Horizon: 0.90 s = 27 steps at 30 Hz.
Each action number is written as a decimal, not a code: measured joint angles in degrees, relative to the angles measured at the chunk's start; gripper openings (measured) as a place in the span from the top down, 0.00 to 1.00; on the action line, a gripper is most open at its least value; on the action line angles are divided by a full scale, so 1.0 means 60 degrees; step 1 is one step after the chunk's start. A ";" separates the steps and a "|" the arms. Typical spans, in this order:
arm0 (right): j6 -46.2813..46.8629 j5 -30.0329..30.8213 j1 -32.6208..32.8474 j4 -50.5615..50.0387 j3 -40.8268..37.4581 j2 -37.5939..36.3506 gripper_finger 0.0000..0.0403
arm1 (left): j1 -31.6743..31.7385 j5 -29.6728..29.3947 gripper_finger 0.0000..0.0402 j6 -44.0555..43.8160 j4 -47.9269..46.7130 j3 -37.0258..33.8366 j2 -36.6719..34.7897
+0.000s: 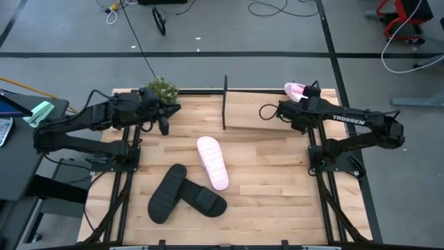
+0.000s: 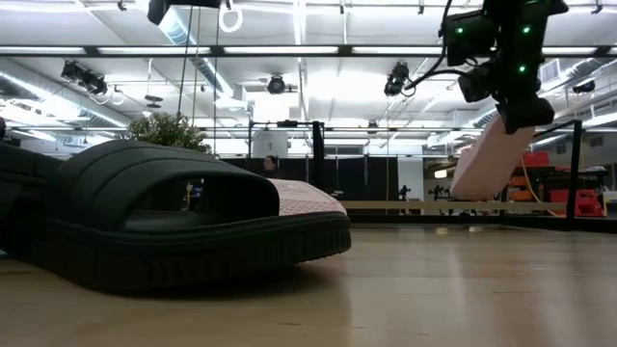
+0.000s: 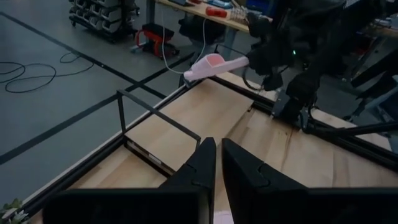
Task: Pick and place slides into the shelf
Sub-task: Put the left pink slide on the shelf
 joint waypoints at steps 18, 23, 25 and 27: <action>0.0121 -0.1565 0.0253 0.0337 -0.1379 -0.0004 0.86 | 0.0000 0.0004 0.92 -0.0011 0.0023 0.0000 0.0074; 0.0255 -0.1883 0.0265 0.0371 -0.1574 0.0000 0.86 | 0.0000 0.0004 0.91 -0.0015 0.0024 0.0000 0.0074; 0.0325 -0.1592 0.0297 0.0330 -0.1540 -0.0004 0.86 | 0.0000 0.0003 0.92 -0.0015 0.0021 0.0000 0.0074; 0.0487 -0.1172 0.0417 0.0294 -0.1435 0.0000 0.86 | -0.0002 0.0004 0.93 -0.0015 0.0023 0.0000 0.0074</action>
